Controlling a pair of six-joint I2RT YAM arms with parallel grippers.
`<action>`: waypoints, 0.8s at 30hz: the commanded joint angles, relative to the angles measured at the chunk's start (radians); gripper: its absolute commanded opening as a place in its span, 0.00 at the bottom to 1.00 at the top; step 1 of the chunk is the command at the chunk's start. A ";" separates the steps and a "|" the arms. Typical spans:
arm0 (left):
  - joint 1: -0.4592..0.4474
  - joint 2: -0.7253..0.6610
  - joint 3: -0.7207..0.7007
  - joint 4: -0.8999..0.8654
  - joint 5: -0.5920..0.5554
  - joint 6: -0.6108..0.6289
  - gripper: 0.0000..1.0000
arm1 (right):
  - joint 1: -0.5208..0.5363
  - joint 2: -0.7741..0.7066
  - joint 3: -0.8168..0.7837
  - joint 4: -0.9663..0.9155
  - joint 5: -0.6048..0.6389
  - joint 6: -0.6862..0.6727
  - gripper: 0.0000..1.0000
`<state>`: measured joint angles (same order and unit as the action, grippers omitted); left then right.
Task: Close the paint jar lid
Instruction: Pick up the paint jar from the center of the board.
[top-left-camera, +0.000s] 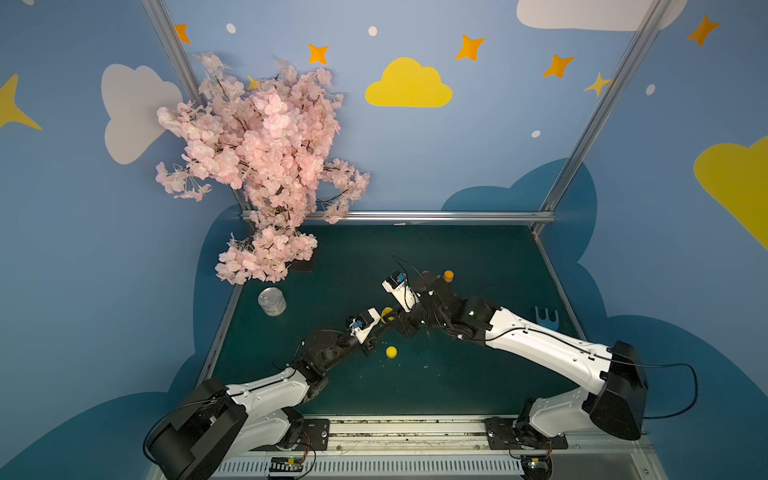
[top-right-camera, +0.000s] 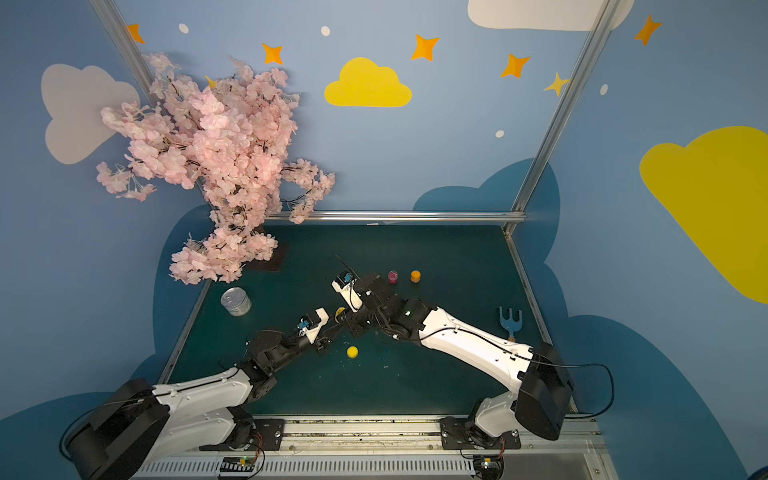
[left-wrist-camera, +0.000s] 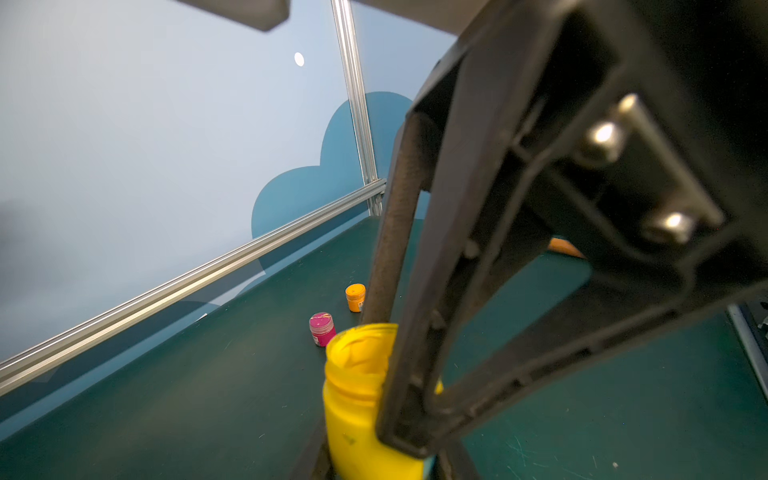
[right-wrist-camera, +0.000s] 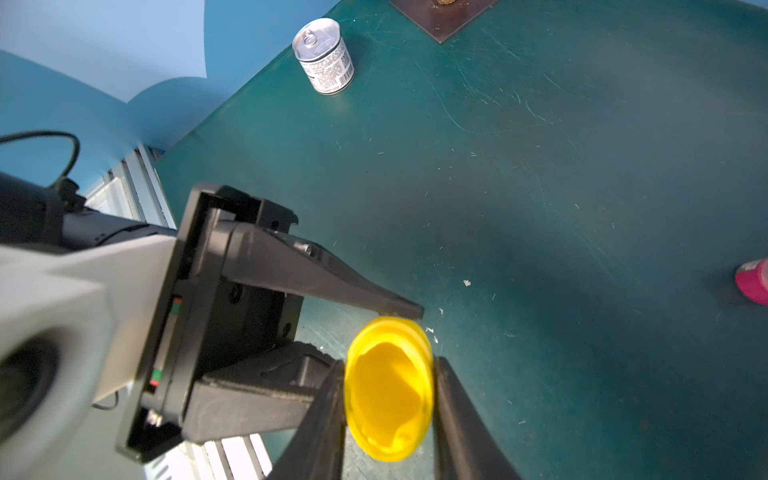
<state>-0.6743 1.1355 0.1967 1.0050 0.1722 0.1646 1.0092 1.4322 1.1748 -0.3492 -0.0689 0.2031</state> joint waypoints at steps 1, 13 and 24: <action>0.001 -0.019 0.018 -0.026 0.022 0.022 0.27 | 0.005 0.006 0.025 0.015 0.023 0.007 0.48; 0.001 -0.002 0.033 -0.073 -0.128 0.055 0.27 | 0.001 -0.228 -0.108 -0.088 0.240 0.025 0.63; -0.001 -0.152 -0.002 -0.140 -0.225 0.084 0.27 | -0.017 -0.372 -0.355 -0.121 0.315 0.073 0.70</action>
<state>-0.6750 1.0313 0.2077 0.8783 0.0139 0.2264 0.9962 1.0554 0.8684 -0.4484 0.2062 0.2565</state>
